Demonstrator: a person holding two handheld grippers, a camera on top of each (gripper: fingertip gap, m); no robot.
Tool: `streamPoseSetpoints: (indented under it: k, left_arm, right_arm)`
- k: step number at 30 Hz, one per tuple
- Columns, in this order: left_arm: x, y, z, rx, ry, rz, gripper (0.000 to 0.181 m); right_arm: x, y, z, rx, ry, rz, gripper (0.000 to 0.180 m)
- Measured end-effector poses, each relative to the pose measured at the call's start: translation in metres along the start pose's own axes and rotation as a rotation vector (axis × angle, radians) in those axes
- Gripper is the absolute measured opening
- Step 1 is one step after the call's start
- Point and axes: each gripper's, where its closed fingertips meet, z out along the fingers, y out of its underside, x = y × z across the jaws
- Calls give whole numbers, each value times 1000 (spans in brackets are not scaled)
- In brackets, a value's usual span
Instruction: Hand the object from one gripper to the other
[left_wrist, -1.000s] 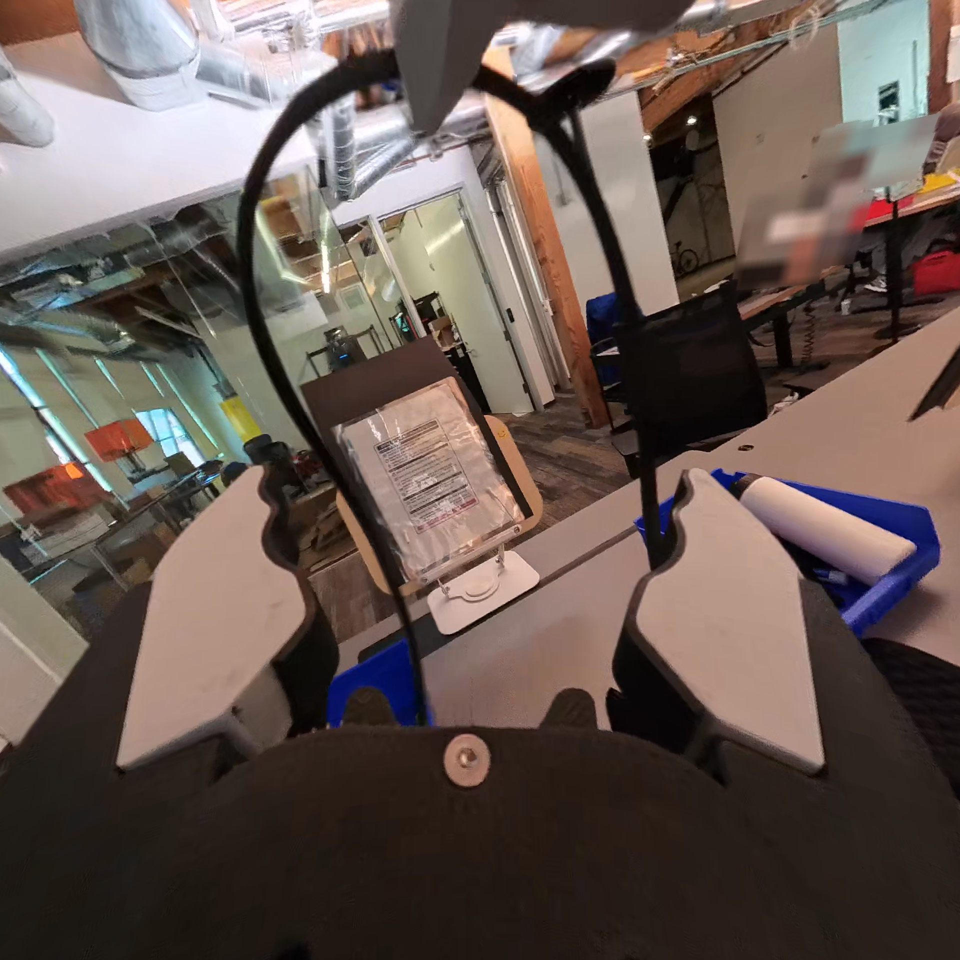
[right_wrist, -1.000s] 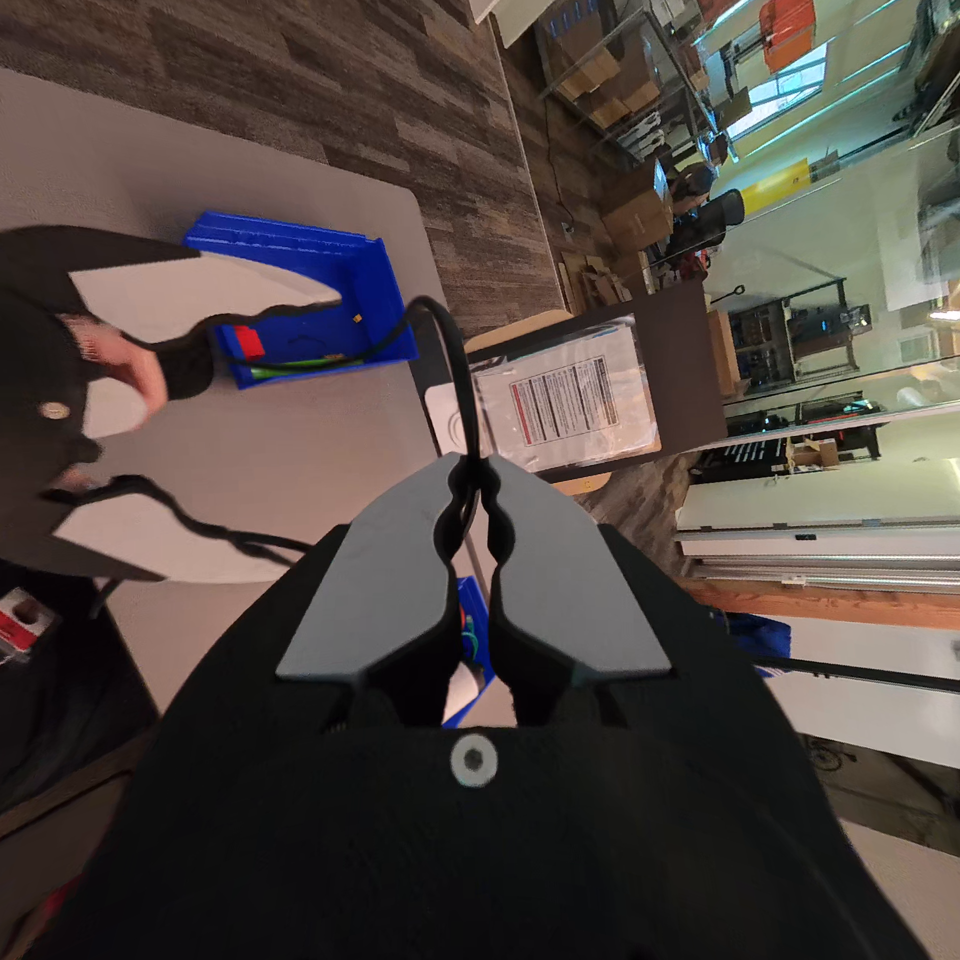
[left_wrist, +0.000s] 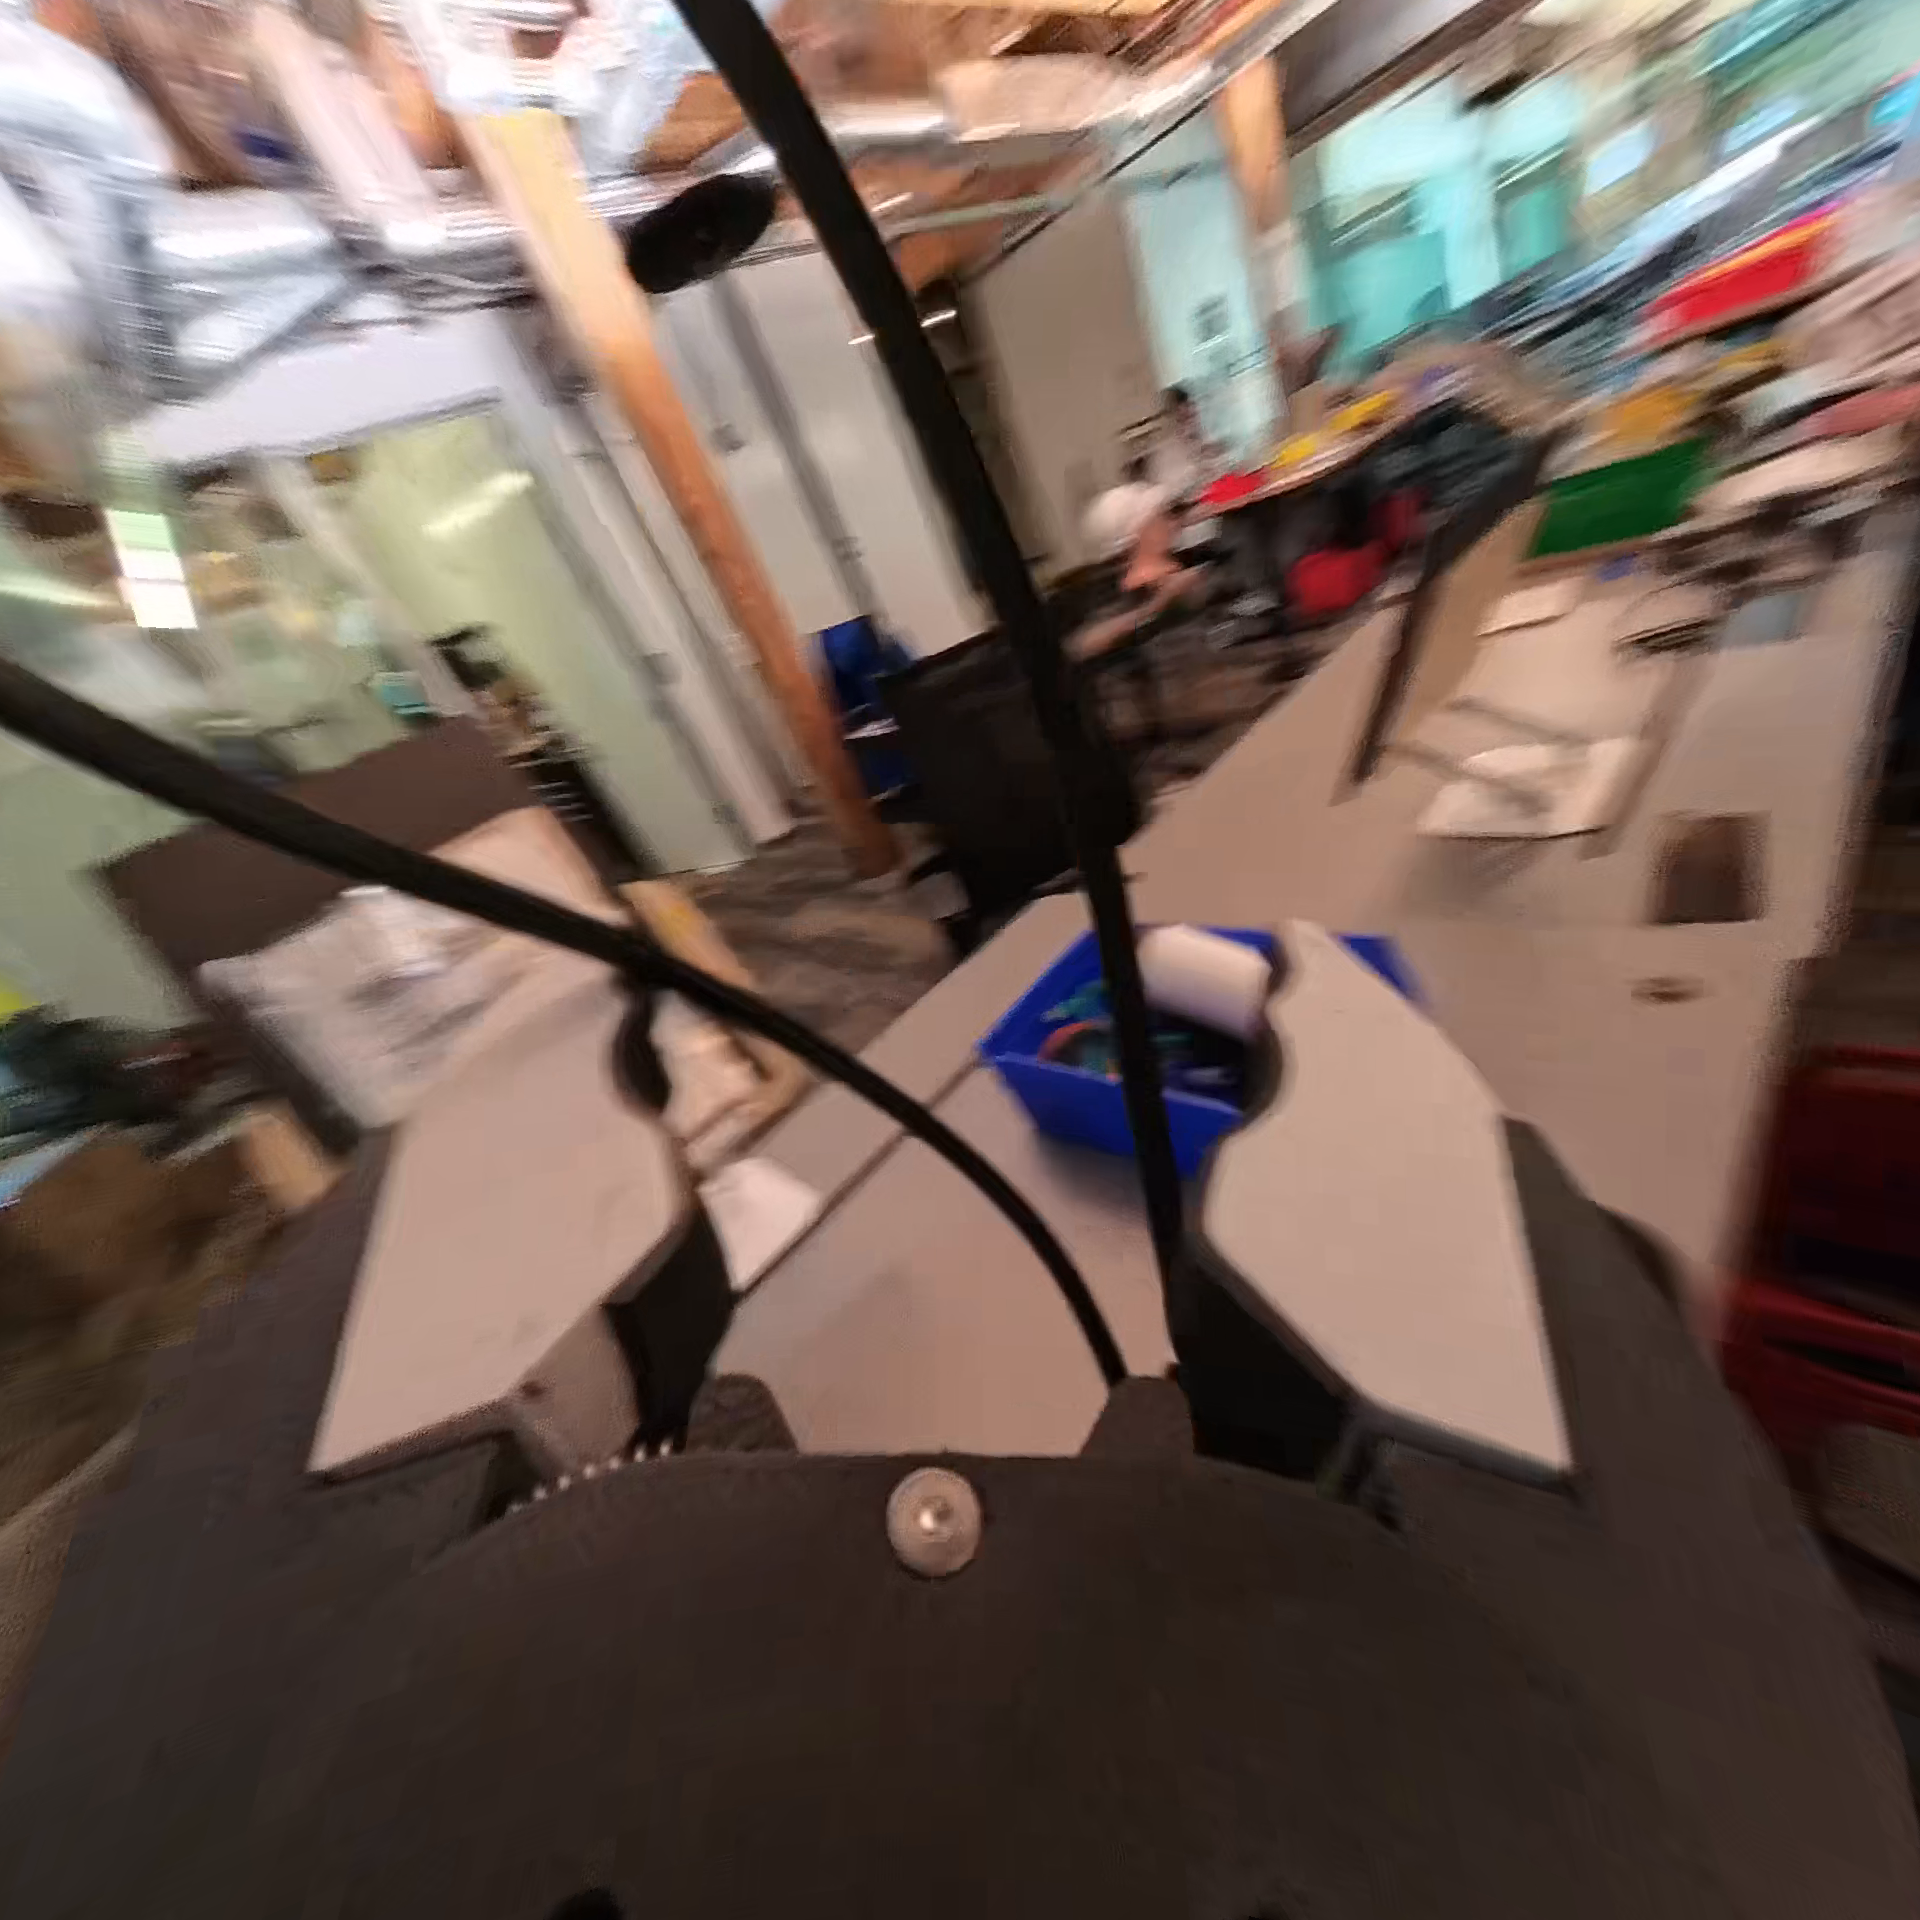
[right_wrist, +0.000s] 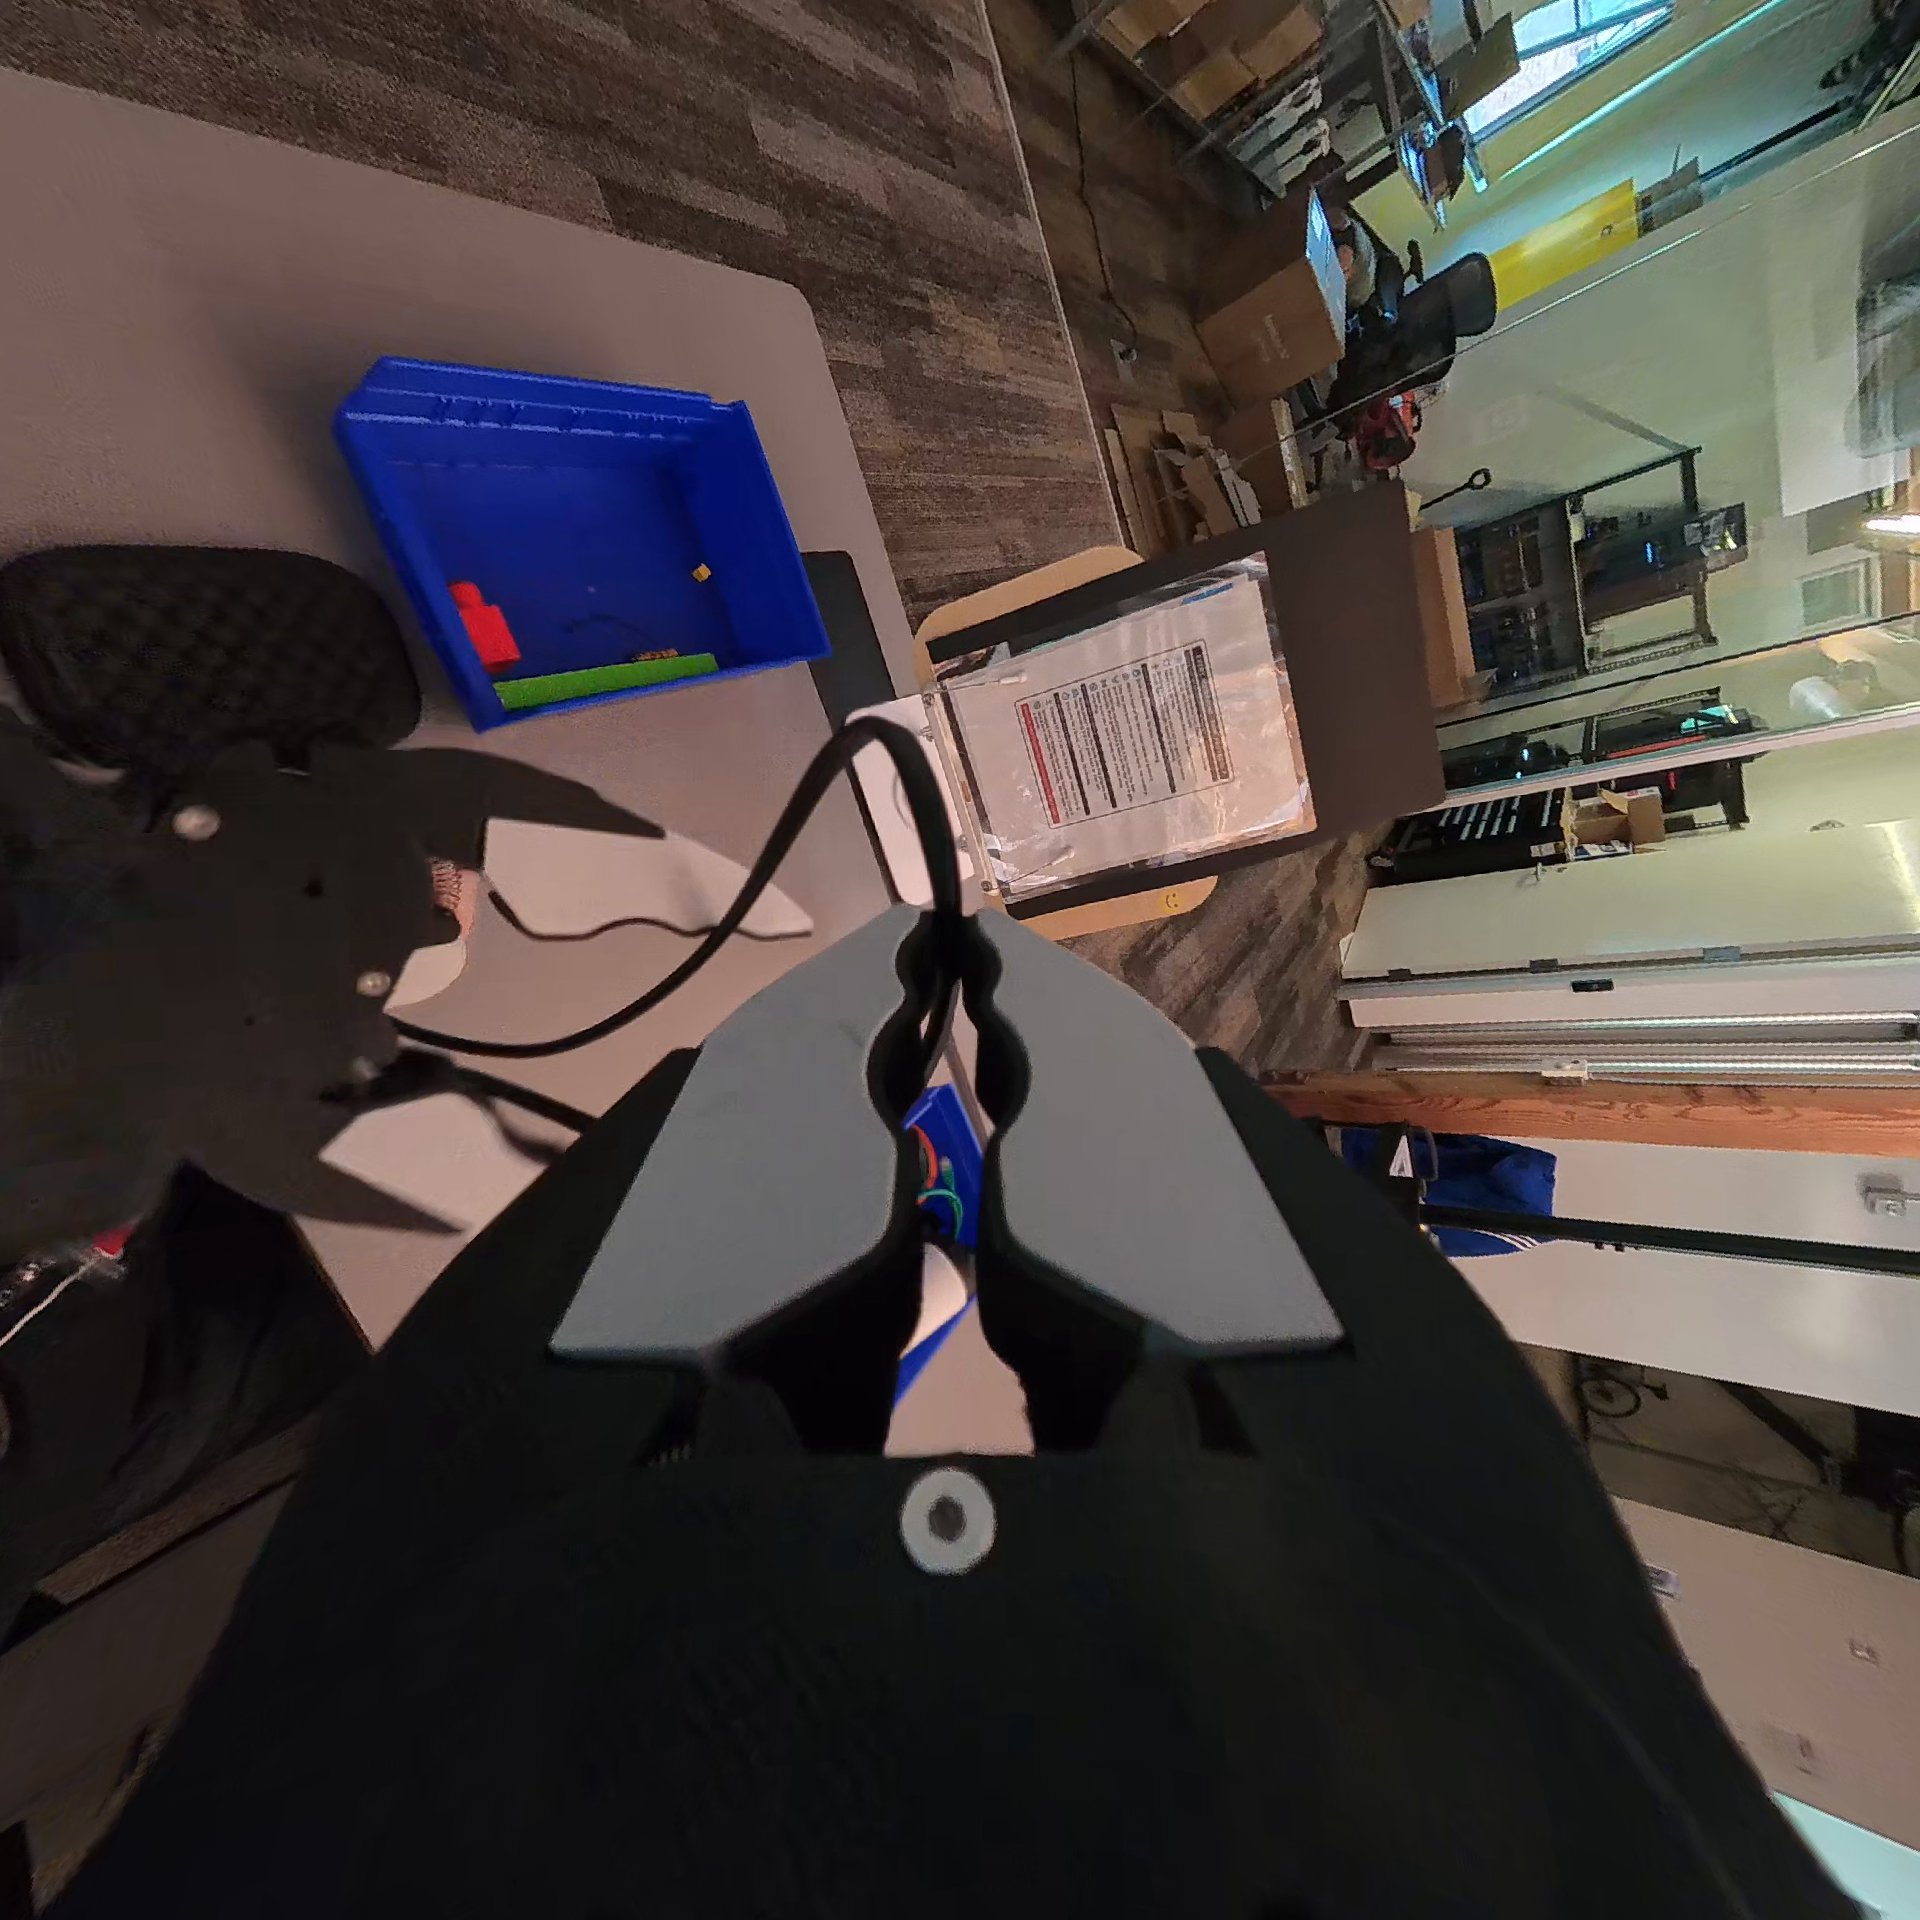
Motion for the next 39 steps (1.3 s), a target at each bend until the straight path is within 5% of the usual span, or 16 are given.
streamPoseSetpoints:
  k: [4,10,15,18,21,24,30,34,39]
  left_arm:
    - [-23,-14,-7,71,-281,208,5]
    - [-28,-4,-22,32,-169,139,4]
    - [-49,12,-40,-64,-19,-13,4]
    - [-72,24,-56,-130,31,-127,4]
    - [-92,39,-68,-215,53,-199,4]
    - [-97,43,-70,-242,115,-246,4]
    - [-84,30,-56,-239,189,-245,4]
    - [-67,16,-42,-233,227,-202,4]
    - [-46,0,-30,-214,275,-154,4]
  right_arm:
    - [9,5,-2,-12,26,-8,5]
    - [13,29,1,-20,-72,34,6]
    - [11,50,9,86,-154,41,38]
    - [34,77,24,138,44,-12,42]
    - [-3,104,49,216,79,-167,47]
    - [-89,121,80,346,-96,-185,48]
    - [-232,95,108,651,-485,-46,68]
    - [-223,47,112,890,-470,187,77]
    - [-176,26,139,1016,-232,350,57]
